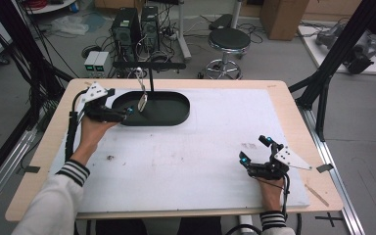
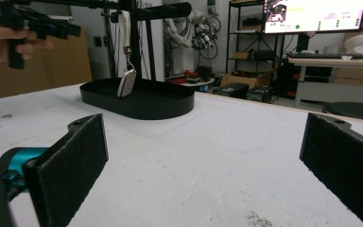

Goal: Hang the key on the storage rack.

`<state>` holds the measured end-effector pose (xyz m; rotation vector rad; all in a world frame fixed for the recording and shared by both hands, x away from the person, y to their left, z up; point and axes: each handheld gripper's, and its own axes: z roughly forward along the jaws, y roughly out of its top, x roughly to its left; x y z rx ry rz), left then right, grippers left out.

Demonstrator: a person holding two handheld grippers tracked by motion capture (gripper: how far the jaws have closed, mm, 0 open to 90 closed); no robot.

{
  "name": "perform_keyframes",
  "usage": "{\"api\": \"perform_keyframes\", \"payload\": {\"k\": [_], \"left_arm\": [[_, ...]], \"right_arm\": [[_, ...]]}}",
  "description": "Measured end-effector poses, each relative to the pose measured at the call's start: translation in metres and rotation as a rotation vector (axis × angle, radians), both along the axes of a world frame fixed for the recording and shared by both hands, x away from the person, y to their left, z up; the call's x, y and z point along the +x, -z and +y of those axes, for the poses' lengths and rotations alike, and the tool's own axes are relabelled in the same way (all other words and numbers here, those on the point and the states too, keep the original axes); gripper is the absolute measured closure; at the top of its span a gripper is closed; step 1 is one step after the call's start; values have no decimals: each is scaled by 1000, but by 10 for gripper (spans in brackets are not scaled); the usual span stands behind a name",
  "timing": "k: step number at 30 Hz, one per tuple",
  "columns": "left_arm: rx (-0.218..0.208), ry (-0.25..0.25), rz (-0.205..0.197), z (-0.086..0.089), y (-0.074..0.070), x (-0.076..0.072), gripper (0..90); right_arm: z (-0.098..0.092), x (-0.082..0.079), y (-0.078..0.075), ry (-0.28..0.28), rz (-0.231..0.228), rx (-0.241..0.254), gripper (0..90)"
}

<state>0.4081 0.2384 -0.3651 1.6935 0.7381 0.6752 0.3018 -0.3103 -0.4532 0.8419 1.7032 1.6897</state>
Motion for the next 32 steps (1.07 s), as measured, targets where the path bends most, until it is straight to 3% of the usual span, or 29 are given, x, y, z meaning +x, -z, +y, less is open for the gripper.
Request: {"api": "perform_keyframes", "payload": {"k": [2,3,6,9,12,15,18,24,26,32], "left_arm": [[-11,17,-43,9,1,-21,17],[-38,33,-57,13,2,-31,17],[-70,73,-60,25,8,-60,17],[-80,71,-99,35,18,-90,17],[-110,56,-85,45,36,-114,17],[-151,36,-123,54,55,-133,17],[-193,21,-133,62,69,-143,17],[-208,2,-153,70,88,-150,17],[-231,0,-175,72,90,-152,17],[-237,-4,-176,72,90,-152,17]], "right_arm": [[0,0,0,1,5,3,7],[0,0,0,-1,7,3,7],[0,0,0,-1,1,1,7],[0,0,0,1,-1,2,7],[0,0,0,2,3,0,6],[0,-1,0,2,4,0,7],[0,-1,0,3,4,-2,7],[0,-1,0,3,4,0,7],[0,-1,0,2,9,3,6],[0,-1,0,4,8,0,7]]}}
